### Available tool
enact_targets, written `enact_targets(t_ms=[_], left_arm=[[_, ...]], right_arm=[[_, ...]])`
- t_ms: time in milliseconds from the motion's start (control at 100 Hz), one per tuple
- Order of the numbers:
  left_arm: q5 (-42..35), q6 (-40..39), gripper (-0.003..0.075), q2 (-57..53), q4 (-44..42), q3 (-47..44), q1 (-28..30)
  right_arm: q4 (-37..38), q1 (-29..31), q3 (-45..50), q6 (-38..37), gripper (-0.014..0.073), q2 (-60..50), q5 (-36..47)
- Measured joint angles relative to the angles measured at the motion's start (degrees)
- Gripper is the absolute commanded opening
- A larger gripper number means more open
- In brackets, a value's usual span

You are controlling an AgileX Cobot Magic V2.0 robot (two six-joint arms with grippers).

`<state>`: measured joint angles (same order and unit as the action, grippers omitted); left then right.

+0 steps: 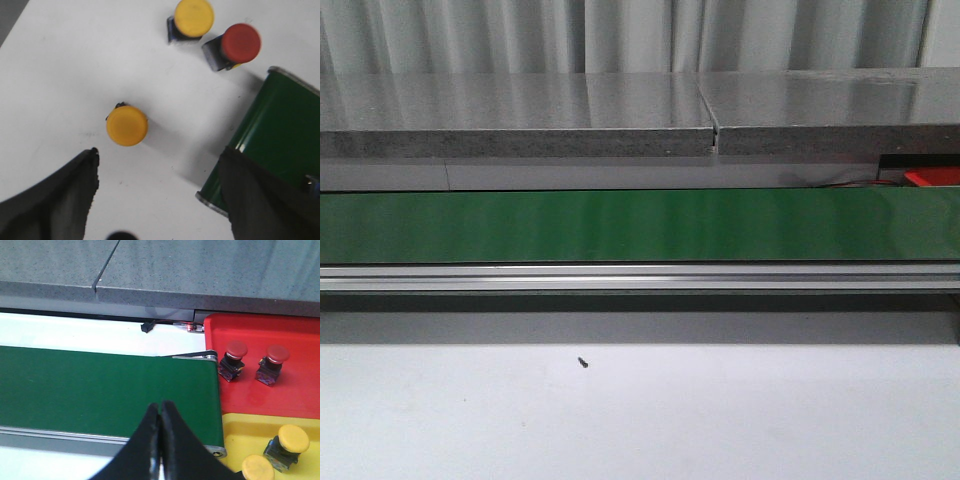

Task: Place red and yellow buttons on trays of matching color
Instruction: 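Set the red button on the belt and open the left gripper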

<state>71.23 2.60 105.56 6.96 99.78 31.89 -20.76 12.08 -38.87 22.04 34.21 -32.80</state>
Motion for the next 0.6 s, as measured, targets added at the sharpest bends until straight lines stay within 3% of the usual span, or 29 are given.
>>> enact_targets(t_ms=[250,600], left_arm=[[0.0,-0.5,0.0496,0.5,-0.7,-7.0,2.5],[-1.5,-0.7,0.0496,8.4,1.4,-7.5,2.6]], right_arm=[[0.0,0.0,0.0,0.0,-0.0059,0.0,0.0],[0.0,0.0,0.0,0.0,-0.0059,0.0,0.0]])
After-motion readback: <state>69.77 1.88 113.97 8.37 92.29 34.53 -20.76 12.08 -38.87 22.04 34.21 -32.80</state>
